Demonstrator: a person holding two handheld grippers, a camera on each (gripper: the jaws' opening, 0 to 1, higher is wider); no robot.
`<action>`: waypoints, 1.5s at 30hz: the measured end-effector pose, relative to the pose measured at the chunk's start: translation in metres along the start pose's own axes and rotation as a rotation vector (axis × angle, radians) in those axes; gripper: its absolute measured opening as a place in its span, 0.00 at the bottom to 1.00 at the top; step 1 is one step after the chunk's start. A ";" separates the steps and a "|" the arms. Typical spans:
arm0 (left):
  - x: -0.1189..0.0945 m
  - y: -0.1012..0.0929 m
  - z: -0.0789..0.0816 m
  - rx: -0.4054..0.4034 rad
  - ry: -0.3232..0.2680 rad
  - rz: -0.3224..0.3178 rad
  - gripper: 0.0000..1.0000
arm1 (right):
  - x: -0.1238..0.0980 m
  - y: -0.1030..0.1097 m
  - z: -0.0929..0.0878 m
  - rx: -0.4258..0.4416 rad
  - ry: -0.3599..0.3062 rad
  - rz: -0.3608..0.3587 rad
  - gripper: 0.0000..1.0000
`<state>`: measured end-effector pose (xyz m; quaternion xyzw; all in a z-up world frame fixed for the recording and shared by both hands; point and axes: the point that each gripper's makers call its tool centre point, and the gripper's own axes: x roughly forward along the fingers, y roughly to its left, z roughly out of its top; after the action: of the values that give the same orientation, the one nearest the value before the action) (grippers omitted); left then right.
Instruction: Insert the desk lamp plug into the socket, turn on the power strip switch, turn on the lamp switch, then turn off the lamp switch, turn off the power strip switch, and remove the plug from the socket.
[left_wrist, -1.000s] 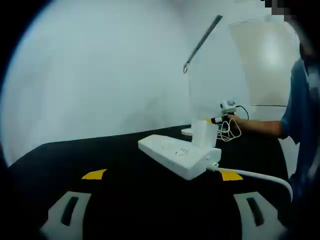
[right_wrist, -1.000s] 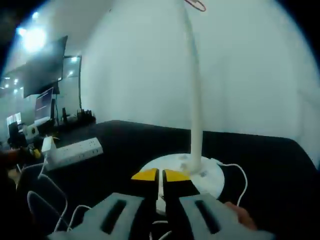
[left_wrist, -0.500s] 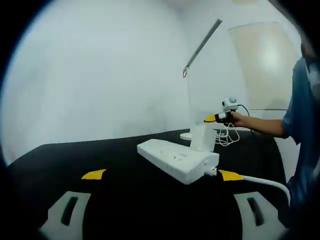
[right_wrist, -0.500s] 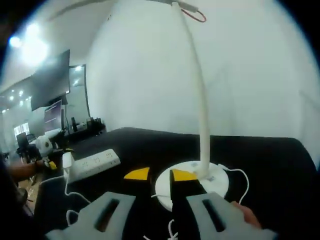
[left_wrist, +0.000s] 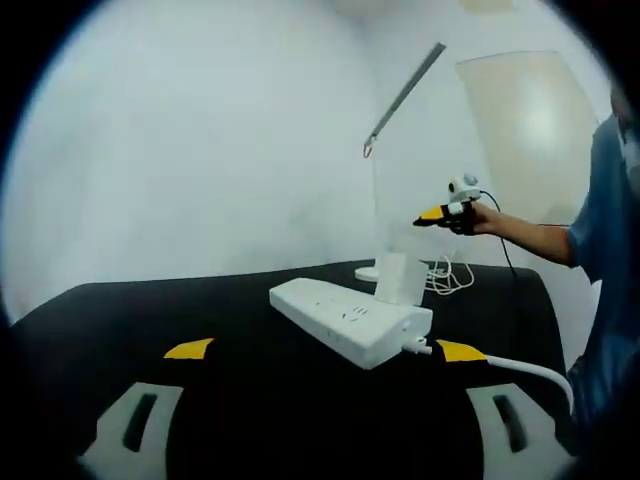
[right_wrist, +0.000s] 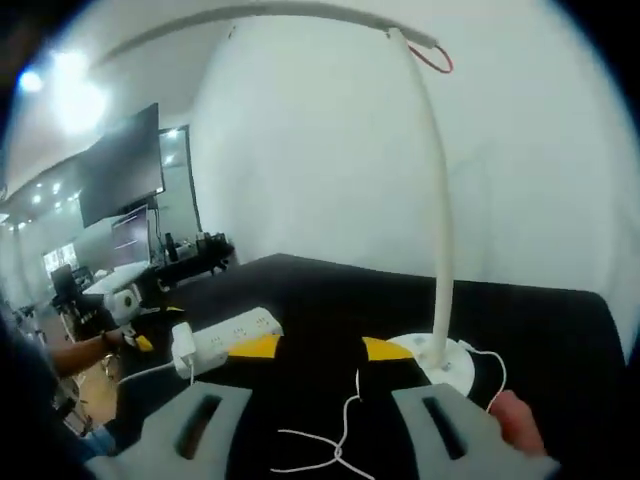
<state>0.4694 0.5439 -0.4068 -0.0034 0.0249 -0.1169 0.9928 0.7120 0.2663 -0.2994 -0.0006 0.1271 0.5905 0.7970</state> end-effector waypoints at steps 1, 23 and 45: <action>-0.001 -0.001 0.001 -0.002 -0.004 -0.001 0.84 | 0.000 0.001 0.002 -0.004 0.002 0.001 0.34; -0.006 -0.009 0.006 -0.001 -0.026 0.000 0.85 | -0.021 0.044 0.041 0.114 -0.050 0.154 0.52; -0.005 -0.006 0.006 0.002 -0.023 -0.003 0.85 | -0.050 0.094 0.080 0.329 -0.153 0.266 0.59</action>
<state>0.4632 0.5394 -0.4009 -0.0036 0.0132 -0.1183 0.9929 0.6265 0.2601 -0.1980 0.1910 0.1601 0.6600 0.7087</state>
